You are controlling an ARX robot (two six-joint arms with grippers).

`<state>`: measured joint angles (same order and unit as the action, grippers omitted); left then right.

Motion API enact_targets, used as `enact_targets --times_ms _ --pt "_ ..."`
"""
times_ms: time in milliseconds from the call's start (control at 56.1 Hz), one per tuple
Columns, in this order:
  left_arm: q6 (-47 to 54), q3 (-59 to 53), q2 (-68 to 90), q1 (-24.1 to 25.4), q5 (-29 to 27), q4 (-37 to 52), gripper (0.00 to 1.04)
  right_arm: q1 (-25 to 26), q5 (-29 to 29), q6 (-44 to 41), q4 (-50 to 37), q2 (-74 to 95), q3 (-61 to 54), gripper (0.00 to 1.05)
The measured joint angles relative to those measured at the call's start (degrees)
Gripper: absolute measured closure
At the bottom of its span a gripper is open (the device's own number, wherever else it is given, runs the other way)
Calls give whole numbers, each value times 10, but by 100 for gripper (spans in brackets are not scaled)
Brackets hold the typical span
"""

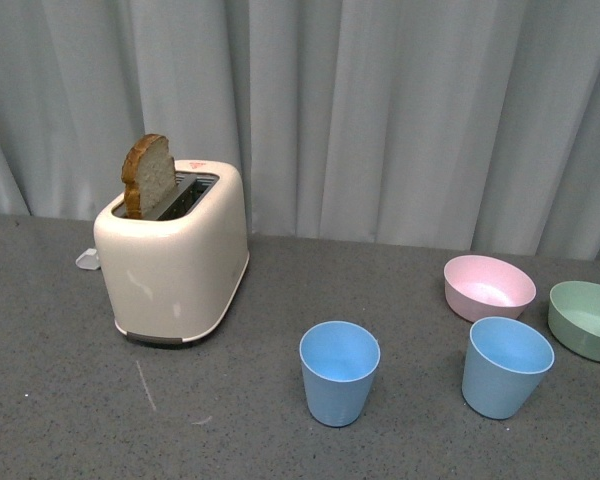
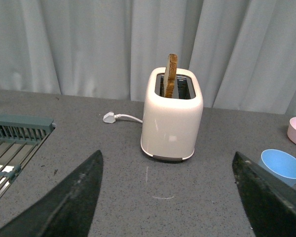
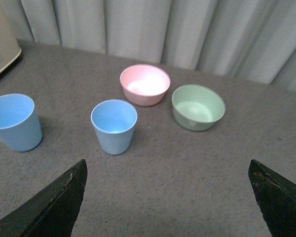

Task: Stack blue cups with both arms

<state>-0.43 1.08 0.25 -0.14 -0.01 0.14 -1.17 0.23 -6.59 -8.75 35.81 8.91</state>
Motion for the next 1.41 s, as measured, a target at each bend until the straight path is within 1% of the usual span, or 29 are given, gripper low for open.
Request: enact_targets --times_ms 89,125,249,392,695,1016,1176,1408 --pt "1 0 0 0 0 0 5 -14 -4 20 -1 174 63 10" --pt "1 0 0 0 0 0 7 -18 -5 27 -2 232 89 10" --pt "1 0 0 0 0 0 7 -20 2 51 32 373 178 10" --pt "1 0 0 0 0 0 7 -27 8 73 66 451 233 10" --pt "1 0 0 0 0 0 7 -38 16 133 79 575 328 10" --pt "1 0 0 0 0 0 7 -35 23 205 104 695 441 10" --pt "1 0 0 0 0 0 7 -32 28 223 112 735 481 10" --pt "1 0 0 0 0 0 7 -29 36 233 122 773 510 10"
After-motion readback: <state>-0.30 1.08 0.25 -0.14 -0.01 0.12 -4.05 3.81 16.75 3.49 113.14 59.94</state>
